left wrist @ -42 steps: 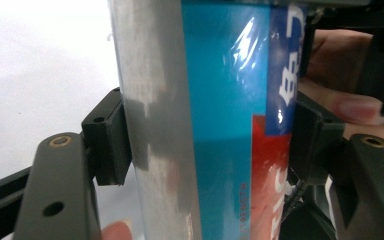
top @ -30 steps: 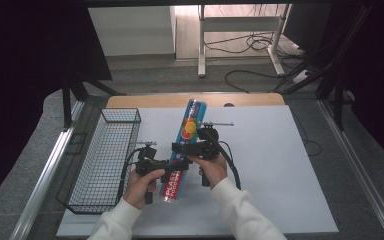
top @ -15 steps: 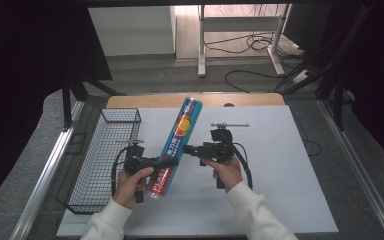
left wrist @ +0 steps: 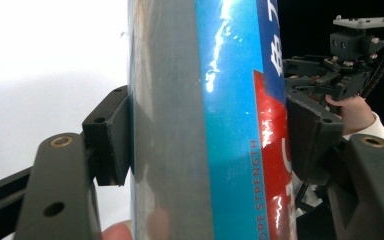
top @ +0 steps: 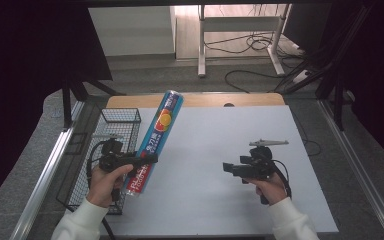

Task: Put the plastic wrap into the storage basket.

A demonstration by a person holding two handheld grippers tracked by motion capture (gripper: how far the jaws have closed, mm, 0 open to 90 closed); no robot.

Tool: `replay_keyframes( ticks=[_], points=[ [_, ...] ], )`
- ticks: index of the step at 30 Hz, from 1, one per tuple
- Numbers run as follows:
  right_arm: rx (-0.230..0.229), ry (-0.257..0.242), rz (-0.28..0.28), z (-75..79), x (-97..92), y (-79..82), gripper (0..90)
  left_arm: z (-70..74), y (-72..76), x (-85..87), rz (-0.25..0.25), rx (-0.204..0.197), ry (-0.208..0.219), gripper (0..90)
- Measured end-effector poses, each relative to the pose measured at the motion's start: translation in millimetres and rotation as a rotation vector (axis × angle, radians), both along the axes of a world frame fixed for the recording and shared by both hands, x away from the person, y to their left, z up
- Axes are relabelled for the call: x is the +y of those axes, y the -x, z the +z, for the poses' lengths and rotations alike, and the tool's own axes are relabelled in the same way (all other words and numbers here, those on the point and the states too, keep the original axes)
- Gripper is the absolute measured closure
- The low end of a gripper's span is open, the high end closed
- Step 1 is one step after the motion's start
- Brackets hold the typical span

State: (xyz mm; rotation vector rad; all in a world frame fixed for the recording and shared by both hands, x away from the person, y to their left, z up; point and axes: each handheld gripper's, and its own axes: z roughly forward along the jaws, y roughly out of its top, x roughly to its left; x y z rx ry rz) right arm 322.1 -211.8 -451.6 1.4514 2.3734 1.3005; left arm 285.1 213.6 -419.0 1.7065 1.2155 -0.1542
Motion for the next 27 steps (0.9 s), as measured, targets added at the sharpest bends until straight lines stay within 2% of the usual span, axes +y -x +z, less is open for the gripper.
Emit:
replay_keyframes(
  ticks=[3,7,10,16,19,27],
  points=[
    [-0.006,0.005,-0.008,-6.2,-15.4,1.7,17.7,8.9,2.9,5.9,0.021,-0.007,-0.054,31.7],
    [0.007,-0.014,-0.030,-14.0,-32.6,3.8,17.9,17.8,5.5,14.4,0.048,-0.008,-0.112,31.7],
    [0.014,-0.005,-0.037,-17.8,-41.3,4.7,18.0,22.4,7.7,21.7,0.072,-0.006,-0.157,31.7],
    [0.012,0.000,-0.060,-19.0,-53.9,6.8,18.2,25.9,10.7,40.4,0.126,0.001,-0.205,31.7],
    [0.008,0.013,-0.069,-20.2,-56.2,7.1,18.2,26.1,10.9,50.4,0.152,0.006,-0.224,31.7],
    [0.013,0.004,-0.094,-19.2,-62.3,8.4,18.2,22.8,13.2,72.2,0.209,0.016,-0.287,31.7]
  ],
)
